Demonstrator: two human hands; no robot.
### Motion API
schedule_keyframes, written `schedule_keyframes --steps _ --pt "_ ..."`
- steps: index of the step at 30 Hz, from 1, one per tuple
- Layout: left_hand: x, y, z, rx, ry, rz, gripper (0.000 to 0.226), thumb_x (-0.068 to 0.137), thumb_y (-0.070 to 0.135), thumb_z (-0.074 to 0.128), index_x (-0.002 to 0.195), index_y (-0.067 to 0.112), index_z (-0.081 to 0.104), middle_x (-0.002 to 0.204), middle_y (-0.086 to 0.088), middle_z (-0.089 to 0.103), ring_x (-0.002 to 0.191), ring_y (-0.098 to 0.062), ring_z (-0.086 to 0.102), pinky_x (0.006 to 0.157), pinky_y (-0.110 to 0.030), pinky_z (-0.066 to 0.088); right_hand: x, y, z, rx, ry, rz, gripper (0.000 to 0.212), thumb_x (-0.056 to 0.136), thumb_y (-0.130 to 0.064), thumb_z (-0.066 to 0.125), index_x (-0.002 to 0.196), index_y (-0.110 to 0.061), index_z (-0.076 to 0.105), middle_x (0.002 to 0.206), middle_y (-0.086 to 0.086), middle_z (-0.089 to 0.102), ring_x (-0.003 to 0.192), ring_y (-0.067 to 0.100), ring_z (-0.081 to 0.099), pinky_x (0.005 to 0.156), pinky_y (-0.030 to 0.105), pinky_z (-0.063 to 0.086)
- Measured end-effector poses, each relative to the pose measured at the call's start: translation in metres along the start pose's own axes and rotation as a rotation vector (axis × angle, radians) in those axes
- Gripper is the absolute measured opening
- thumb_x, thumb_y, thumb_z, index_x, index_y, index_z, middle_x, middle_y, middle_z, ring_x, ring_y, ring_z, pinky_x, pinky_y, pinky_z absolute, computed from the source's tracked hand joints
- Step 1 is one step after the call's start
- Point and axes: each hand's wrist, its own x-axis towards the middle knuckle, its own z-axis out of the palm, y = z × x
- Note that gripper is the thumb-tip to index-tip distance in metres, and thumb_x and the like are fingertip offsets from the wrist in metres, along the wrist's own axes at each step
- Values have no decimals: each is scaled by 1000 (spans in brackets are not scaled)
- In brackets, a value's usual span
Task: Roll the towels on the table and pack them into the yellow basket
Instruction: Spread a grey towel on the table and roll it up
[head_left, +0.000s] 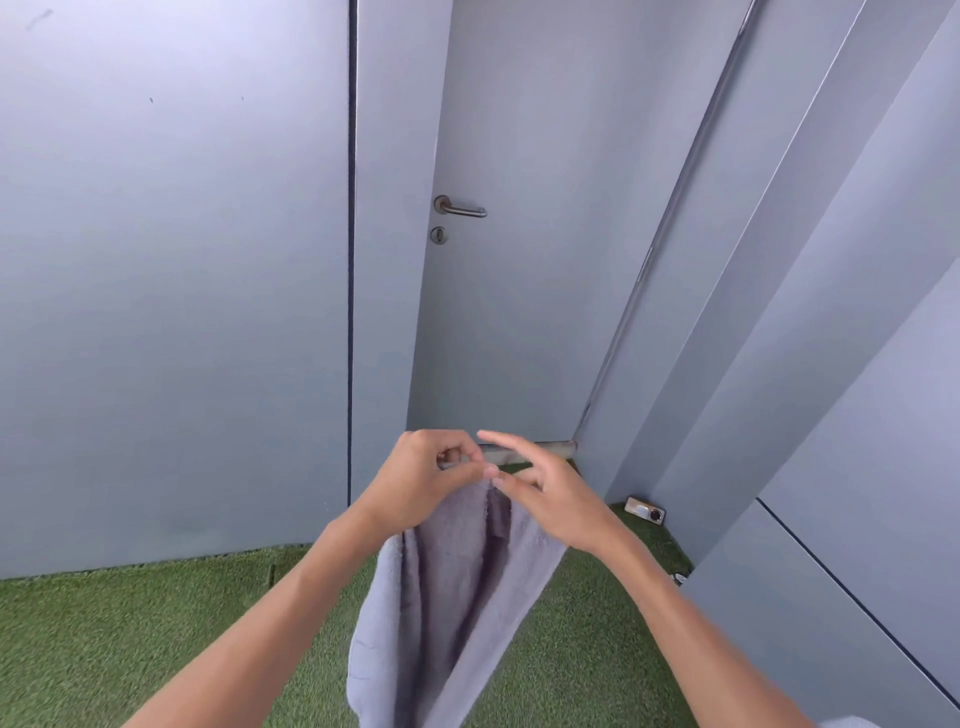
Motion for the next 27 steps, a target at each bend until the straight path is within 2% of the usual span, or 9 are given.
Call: schedule_keyframes --steps 2,7,12,15,18,21,23,25,27 --pt "-4 -2 1 -39 35 9 21 78 39 76 73 20 68 52 7 33 53 -12 25 51 -24 22 3 -1 -2 3 -70 -32 23 96 -40 56 118 -35 62 60 1 57 46 27 37 50 37 36" --pt "-16 -23 -5 63 -22 -74 46 69 56 77 64 15 57 49 9 35 50 -10 27 49 -27 23 -1 2 -6 -19 -14 10 20 94 -36 60 89 -17 62 61 -9 52 50 7 34 54 21 30" --pt "-43 -54 -22 113 -32 -184 63 71 61 73 62 7 43 54 8 29 54 -11 26 52 -30 20 -6 23 -28 -133 154 77 14 93 -35 59 86 -24 62 84 -4 70 87 9 67 89 28 49" --pt "-47 -54 -34 87 -8 -200 56 76 55 72 62 8 45 54 6 29 53 -12 26 51 -28 21 -13 38 -41 -199 234 130 12 94 -35 58 86 -27 61 85 3 71 90 16 68 87 36 49" --pt "-37 -35 -31 96 -29 -96 51 79 49 71 63 7 46 55 6 28 54 -12 24 51 -29 21 -10 31 -24 -181 71 120 15 89 -44 62 103 -40 62 80 7 69 78 15 67 77 34 48" --pt "-26 -13 -12 104 -115 41 45 81 43 73 62 9 49 55 5 29 55 -11 23 51 -27 20 -2 16 7 -138 -129 71 41 88 -46 64 125 -54 50 60 9 35 55 21 32 57 30 30" --pt "-24 -10 -6 113 -146 74 44 81 44 73 63 10 51 55 5 31 55 -11 24 51 -26 21 3 10 17 -82 -172 54 24 88 -49 62 112 -44 61 63 9 34 61 21 28 62 33 23" --pt "-26 -18 -13 122 -133 25 45 79 49 72 65 11 54 55 5 35 53 -10 26 50 -27 22 1 9 10 -98 -119 55 25 86 -54 63 93 -30 65 70 16 52 63 16 41 64 34 28" --pt "-34 -35 -24 148 -144 -50 45 76 53 72 65 12 57 53 6 37 52 -9 29 50 -26 23 -6 15 -1 -143 -49 76 22 88 -46 65 86 -24 66 84 3 67 77 5 58 74 31 39"
